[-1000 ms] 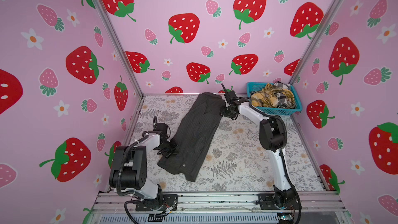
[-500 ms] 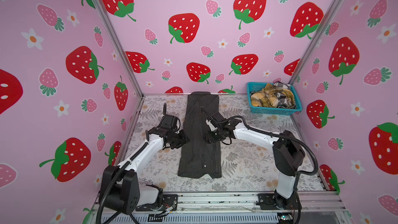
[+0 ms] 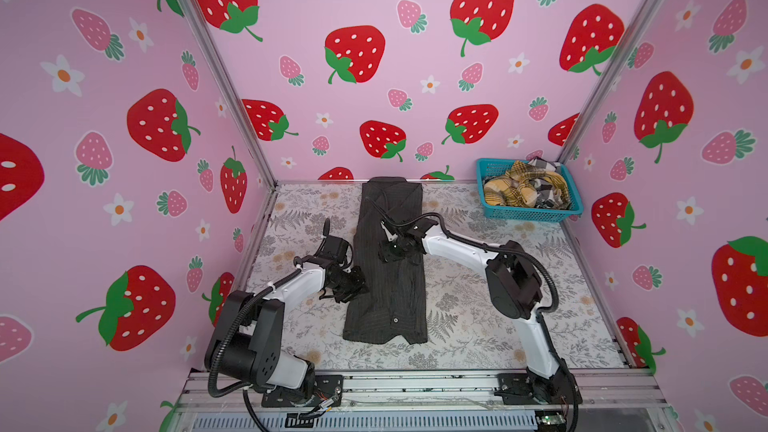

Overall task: Fold and stack the long sleeve shirts
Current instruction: 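Release the shirt and grasp its near hem corners with both grippers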

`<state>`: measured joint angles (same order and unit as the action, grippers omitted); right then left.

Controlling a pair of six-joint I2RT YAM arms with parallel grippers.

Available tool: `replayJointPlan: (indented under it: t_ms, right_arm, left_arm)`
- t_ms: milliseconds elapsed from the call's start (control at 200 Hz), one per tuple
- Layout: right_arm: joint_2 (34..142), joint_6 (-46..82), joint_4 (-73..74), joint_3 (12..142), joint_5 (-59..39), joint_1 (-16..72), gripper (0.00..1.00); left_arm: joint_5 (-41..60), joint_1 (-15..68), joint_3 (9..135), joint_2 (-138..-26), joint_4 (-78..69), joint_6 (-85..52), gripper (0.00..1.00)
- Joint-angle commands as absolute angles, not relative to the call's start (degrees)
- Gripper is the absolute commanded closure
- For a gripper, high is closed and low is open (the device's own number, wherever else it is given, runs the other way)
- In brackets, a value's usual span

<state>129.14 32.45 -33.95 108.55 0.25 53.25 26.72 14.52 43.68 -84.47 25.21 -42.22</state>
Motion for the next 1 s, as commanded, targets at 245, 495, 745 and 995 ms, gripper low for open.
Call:
replayJointPlan:
  t_ms: [245, 495, 745, 995]
  right_arm:
    - [134.21, 34.05, -48.53, 110.50, 17.33, 52.96, 0.84]
    - [133.37, 34.90, -43.30, 103.30, 12.64, 52.42, 0.79]
    - [118.83, 33.14, -43.53, 103.21, 10.59, 52.65, 0.39]
    - [91.38, 39.01, -35.07, 71.14, -0.86, 52.72, 0.26]
  left_arm:
    - [28.76, 15.23, 41.46, -87.06, 21.30, -45.00, 0.80]
    - [29.01, 18.90, 39.22, -86.25, 21.49, -45.87, 0.73]
    - [20.74, 17.80, 47.94, -68.79, 40.44, -40.40, 0.41]
    - [30.07, 3.77, 40.52, -62.16, 44.36, -37.67, 0.35]
